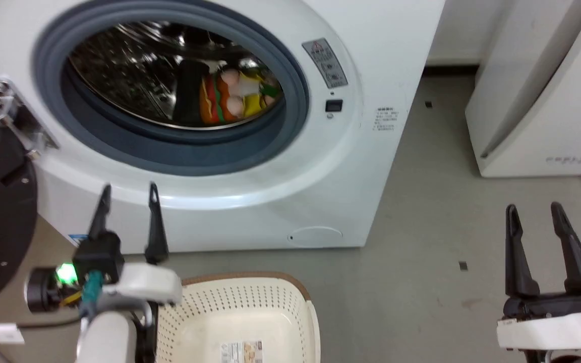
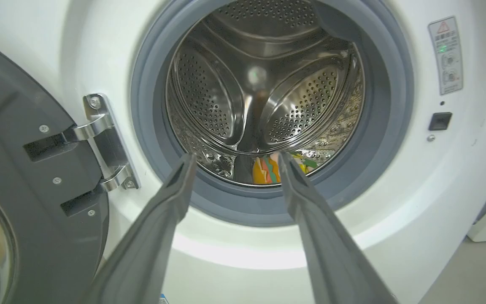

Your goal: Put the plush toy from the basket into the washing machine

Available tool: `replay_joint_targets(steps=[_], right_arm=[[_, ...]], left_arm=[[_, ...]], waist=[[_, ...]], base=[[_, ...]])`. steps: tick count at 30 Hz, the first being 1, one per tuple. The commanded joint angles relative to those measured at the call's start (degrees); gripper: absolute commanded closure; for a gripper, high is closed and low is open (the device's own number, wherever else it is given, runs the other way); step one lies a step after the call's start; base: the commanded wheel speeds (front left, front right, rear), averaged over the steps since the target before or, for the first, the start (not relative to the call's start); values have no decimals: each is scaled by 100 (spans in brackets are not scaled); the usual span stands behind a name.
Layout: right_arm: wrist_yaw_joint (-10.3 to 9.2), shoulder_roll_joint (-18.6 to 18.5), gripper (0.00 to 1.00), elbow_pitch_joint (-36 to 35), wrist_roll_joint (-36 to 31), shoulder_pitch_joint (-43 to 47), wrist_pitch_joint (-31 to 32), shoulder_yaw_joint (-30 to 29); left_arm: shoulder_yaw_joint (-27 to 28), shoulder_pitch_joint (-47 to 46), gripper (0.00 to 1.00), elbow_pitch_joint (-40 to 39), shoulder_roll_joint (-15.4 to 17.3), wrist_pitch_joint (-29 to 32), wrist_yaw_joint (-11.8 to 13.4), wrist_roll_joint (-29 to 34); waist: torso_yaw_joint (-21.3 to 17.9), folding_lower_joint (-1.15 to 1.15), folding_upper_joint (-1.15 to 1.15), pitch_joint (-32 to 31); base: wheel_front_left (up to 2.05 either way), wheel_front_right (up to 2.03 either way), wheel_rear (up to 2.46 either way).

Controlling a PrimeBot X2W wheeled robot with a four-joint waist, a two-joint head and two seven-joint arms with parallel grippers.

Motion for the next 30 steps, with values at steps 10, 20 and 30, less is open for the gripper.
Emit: replay_joint_targets(steps=[10, 20, 30], right_arm=[[-4, -3, 0, 274, -96, 587, -25, -72], [-4, -3, 0, 468, -137, 800, -25, -54], [1, 0, 100, 466, -105, 697, 71, -30]], left_arm=[[-49, 1330, 0, -438, -231, -25, 69, 19], [-194, 1661, 0, -453, -297, -25, -90, 71], [-195, 1603, 100, -484, -280, 78, -113, 47]], waist=[[294, 1, 0, -692], [434, 1, 0, -863], [424, 1, 0, -866]], base=[[0, 0, 0], [0, 0, 0], [0, 0, 0]])
